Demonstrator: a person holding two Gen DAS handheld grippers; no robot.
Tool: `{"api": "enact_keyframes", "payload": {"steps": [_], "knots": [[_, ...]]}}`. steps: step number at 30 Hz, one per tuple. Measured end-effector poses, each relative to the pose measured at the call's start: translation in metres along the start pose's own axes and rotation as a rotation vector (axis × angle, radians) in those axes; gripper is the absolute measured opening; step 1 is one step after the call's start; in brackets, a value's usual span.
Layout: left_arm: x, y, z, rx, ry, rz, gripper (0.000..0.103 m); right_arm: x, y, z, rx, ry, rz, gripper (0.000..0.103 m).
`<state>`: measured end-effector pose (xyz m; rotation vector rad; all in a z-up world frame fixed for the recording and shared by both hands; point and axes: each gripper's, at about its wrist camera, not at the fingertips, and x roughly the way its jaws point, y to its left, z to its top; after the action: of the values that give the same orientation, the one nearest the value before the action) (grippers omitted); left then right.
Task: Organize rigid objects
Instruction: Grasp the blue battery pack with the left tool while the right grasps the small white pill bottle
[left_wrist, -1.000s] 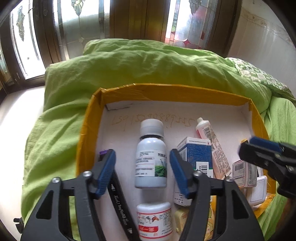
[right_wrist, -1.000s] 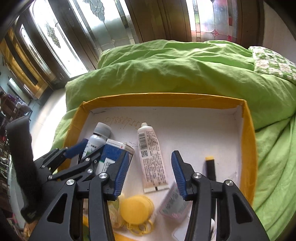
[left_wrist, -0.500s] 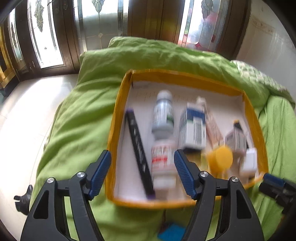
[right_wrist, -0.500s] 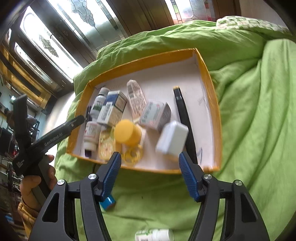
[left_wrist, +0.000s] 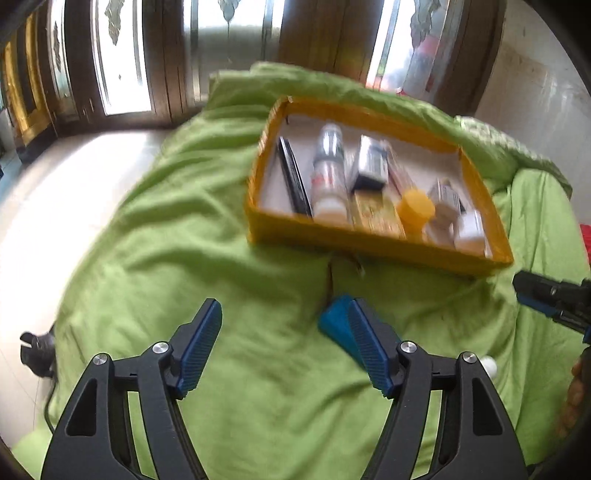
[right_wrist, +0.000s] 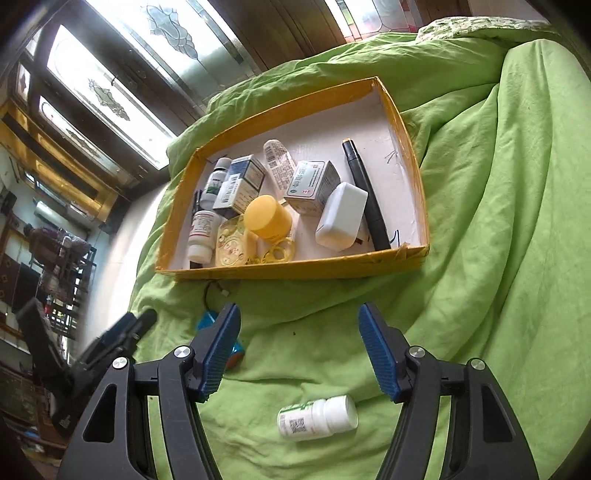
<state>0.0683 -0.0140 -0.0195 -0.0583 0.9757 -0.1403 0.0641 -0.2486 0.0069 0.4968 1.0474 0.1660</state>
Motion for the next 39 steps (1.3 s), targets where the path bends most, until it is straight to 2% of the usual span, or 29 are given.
{"api": "enact_keyframes", "payload": {"steps": [5,11,19,23,24,26,30,36,39], "knots": [[0.005,-0.031,-0.007,0.027,0.071,0.012,0.071,-0.001,-0.01,-0.018,0.036,0.02,0.003,0.061],[0.022,-0.048,0.005,-0.084,0.149,0.055,0.071,-0.007,-0.021,-0.024,0.08,0.02,0.031,0.061],[0.045,-0.053,0.008,-0.156,0.209,0.129,0.07,-0.013,-0.023,-0.026,0.085,0.006,0.064,0.061],[0.06,-0.057,0.002,-0.154,0.239,0.136,0.06,-0.014,-0.022,-0.026,0.079,0.006,0.085,0.061],[0.059,-0.059,0.0,-0.143,0.227,0.135,0.054,-0.015,-0.022,-0.026,0.08,0.006,0.088,0.061],[0.058,-0.062,-0.002,-0.117,0.217,0.125,0.05,-0.015,-0.023,-0.026,0.083,0.005,0.091,0.061],[0.048,-0.047,-0.008,-0.082,0.215,0.059,0.037,-0.015,-0.027,-0.027,0.093,0.009,0.087,0.061],[0.026,-0.021,-0.021,0.067,0.228,-0.026,0.035,-0.01,-0.023,-0.035,0.094,0.047,0.089,0.061],[0.019,-0.013,-0.032,0.082,0.214,-0.111,0.035,-0.008,-0.025,-0.044,0.138,0.085,0.129,0.061]]}}
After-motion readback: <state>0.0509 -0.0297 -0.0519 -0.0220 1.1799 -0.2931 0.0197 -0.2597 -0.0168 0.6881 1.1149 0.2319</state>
